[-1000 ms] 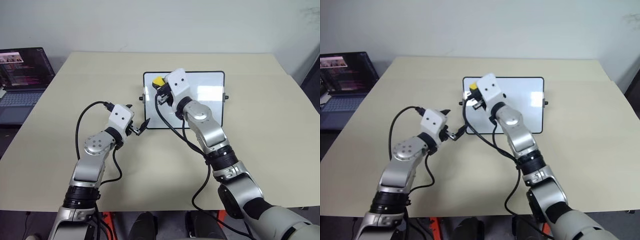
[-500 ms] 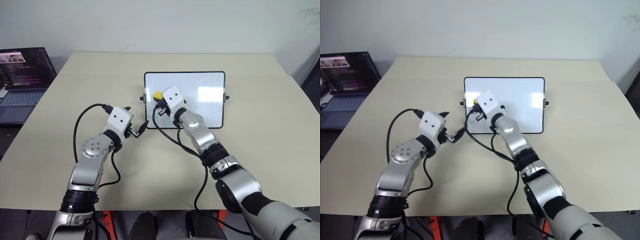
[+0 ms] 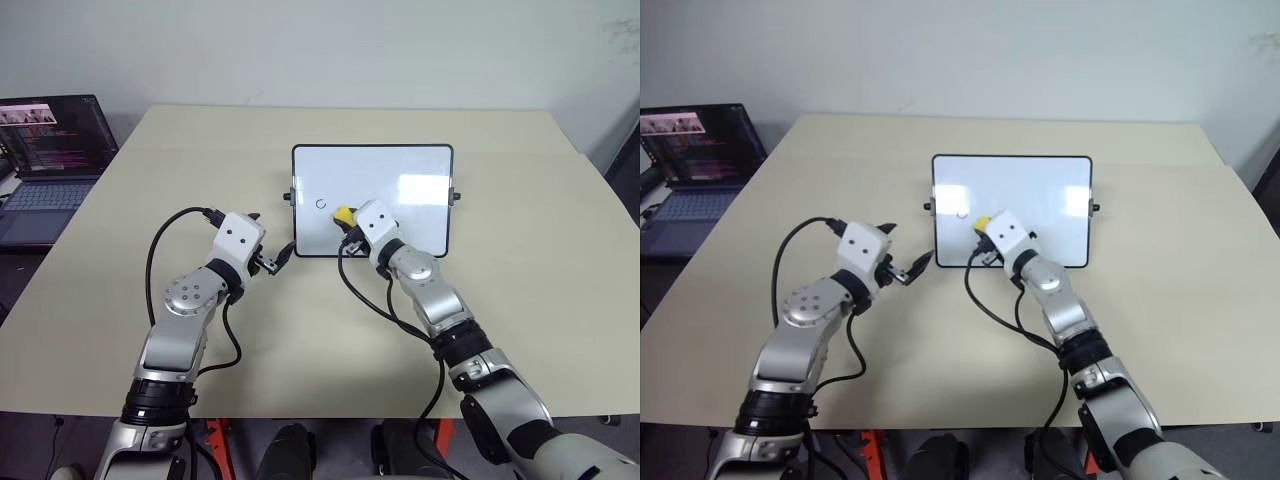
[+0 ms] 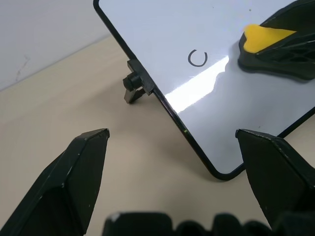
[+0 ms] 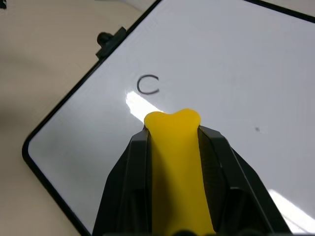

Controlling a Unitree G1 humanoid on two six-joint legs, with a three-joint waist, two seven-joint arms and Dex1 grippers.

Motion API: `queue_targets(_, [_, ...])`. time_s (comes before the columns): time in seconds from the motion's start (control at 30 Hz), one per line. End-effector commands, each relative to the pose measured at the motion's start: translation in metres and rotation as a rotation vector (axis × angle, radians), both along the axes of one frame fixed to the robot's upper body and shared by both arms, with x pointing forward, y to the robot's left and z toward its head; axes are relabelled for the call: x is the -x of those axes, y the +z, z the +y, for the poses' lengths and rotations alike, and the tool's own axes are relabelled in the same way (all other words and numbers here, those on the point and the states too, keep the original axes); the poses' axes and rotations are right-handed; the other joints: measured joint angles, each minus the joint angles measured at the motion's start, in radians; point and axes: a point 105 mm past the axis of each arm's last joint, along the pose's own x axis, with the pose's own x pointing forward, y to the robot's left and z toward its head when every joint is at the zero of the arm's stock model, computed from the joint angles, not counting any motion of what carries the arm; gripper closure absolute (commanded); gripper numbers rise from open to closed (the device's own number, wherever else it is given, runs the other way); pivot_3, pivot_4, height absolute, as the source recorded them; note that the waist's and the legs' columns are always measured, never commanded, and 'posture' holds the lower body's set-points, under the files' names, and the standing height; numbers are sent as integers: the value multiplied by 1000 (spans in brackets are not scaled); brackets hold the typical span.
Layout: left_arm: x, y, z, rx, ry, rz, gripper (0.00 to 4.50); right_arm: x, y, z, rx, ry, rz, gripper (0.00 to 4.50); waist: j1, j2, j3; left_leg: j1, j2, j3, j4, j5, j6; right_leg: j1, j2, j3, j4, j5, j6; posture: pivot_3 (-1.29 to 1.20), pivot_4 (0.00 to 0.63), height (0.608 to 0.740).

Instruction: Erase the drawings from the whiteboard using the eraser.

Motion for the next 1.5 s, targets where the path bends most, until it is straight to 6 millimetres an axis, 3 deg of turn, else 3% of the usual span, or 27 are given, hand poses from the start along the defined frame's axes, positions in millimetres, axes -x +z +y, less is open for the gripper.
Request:
queue_targets(0.03, [-1,17,-1,-2,-13,-63,0,-5,13,-8,-30,-44,2,3435,0,0,0,0,0,0,0,0,0,0,0,0,0,0,0,0,150,740])
queue_targets(0.27, [-2,17,-2,-2,-19,-65,0,-4,72,27,-158,18,-89,3435,-5,1,1,-1,0,0,0,0,0,-2,0,0,0,0,0,0,150,740])
queue_targets(0.4, [-1,17,-2,-3,-19,-64,0,-3,88,44,-196,49,-110,3435,-7,1,1,-1,1,1,-2,0,0,-2,1,0,-2,0,0,0,150,740])
queue_targets(0.57, [0,18,-2,-2,-21,-67,0,-4,82,71,-197,86,-99,3435,-6,1,1,-2,0,1,-2,0,-1,-3,0,1,-3,0,0,0,150,740])
queue_targets(0.7, [2,18,-2,-6,-21,-67,0,-10,60,80,-152,85,-68,3435,-7,1,1,-2,0,1,-2,0,-1,-3,0,1,-3,0,0,0,150,740])
queue_targets(0.8, [5,19,-1,-7,-17,-68,0,-14,36,78,-83,73,-41,3435,-7,1,1,-2,0,1,-2,0,-1,-3,0,1,-3,0,0,0,150,740])
queue_targets(0.93, [8,18,1,-7,-6,-66,0,-19,4,62,27,40,-14,3435,-8,1,1,-1,1,2,-2,0,-1,-3,0,1,-3,0,0,0,150,740])
queue_targets(1.5, [0,18,-6,6,-22,-62,0,-37,-3,5,148,-103,-62,3435,4,0,0,1,-1,-1,2,0,0,0,0,0,4,0,0,0,150,740])
